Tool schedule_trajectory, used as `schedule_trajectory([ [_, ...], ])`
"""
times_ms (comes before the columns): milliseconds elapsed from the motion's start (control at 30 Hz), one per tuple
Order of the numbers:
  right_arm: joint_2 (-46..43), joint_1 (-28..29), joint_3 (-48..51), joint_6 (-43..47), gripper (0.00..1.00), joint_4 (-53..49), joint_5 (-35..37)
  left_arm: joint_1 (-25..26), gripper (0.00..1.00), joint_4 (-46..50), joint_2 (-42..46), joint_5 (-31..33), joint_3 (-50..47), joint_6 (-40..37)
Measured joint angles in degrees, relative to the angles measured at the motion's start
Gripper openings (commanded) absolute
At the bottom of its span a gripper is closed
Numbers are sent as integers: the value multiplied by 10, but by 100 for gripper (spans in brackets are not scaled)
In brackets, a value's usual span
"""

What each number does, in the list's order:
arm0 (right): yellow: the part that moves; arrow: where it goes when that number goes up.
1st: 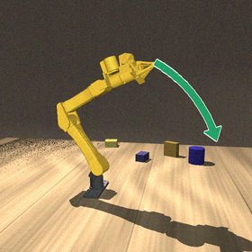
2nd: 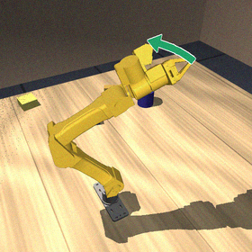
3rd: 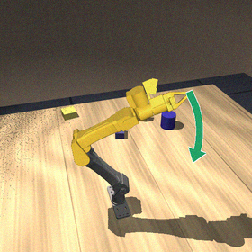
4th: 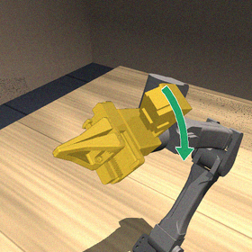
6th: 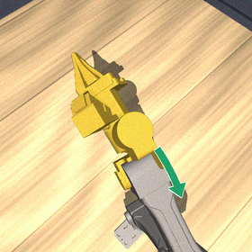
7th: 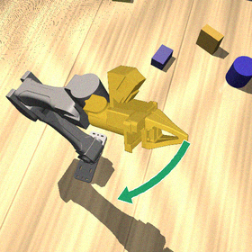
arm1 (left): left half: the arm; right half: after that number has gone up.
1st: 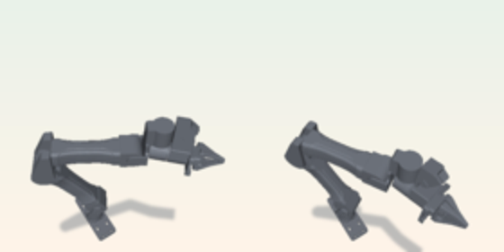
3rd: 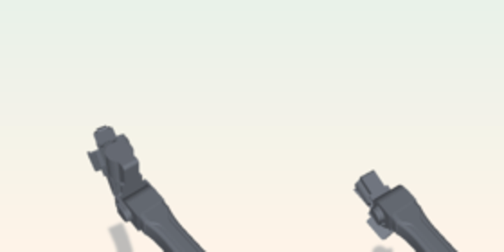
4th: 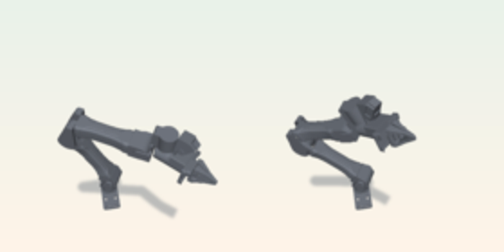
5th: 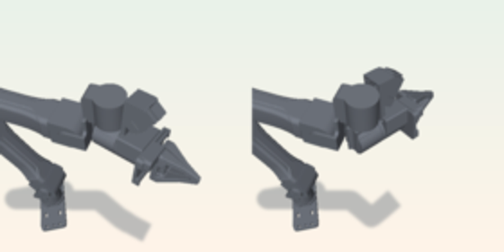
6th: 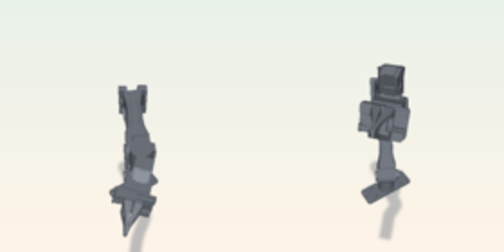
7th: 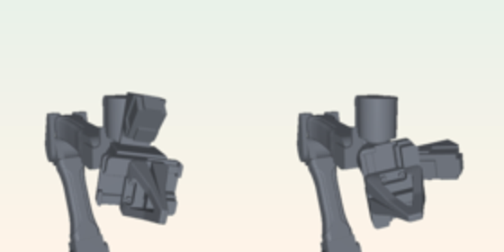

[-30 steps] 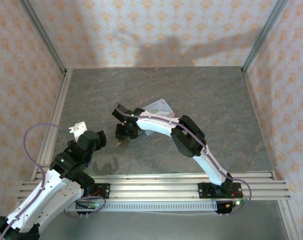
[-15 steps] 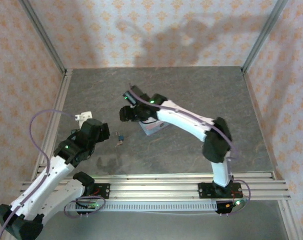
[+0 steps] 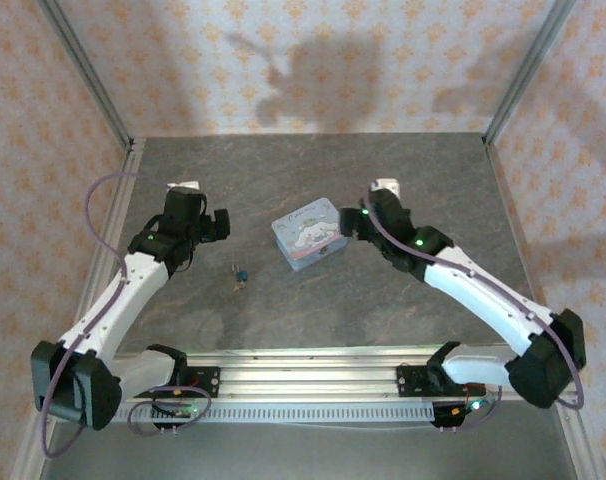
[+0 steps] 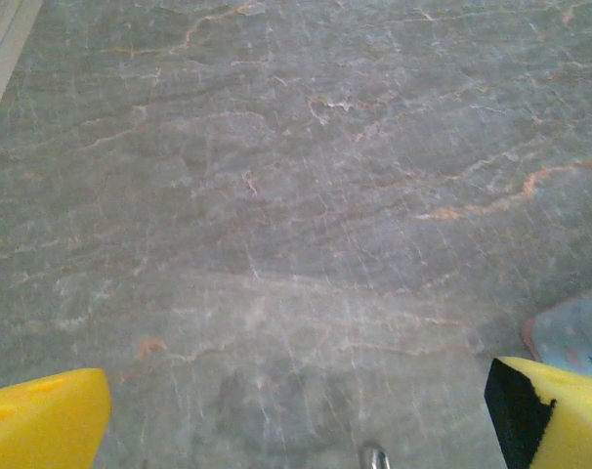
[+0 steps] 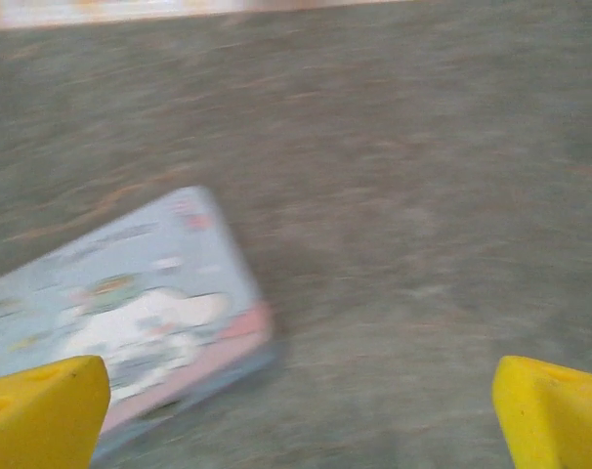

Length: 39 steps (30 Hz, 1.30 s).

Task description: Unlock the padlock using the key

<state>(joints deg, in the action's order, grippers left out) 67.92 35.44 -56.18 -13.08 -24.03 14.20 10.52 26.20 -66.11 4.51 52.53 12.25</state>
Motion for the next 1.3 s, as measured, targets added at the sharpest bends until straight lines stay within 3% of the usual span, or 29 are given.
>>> schedule_trajectory([
  [200, -61, -109, 163, 58, 99, 125, 69, -57, 100, -106, -21, -9, -39, -46],
  [333, -73, -162, 285, 98, 99, 250, 75, -81, 100, -205, -20, -9, -128, -80],
  [467, -58, -202, 342, 125, 99, 362, 74, -96, 100, -301, -34, -8, -199, -91],
  [667, -1, -258, 384, 151, 99, 552, 50, -106, 100, -447, -68, -6, -237, -93],
  [800, 67, -307, 400, 146, 99, 651, 23, -111, 100, -484, -78, -11, -236, -93],
  [967, 158, -319, 399, 144, 99, 738, -4, -111, 100, -519, -81, -14, -244, -94],
  [1300, 190, -319, 345, 142, 99, 729, -12, -110, 100, -633, -172, -57, -283, -110],
])
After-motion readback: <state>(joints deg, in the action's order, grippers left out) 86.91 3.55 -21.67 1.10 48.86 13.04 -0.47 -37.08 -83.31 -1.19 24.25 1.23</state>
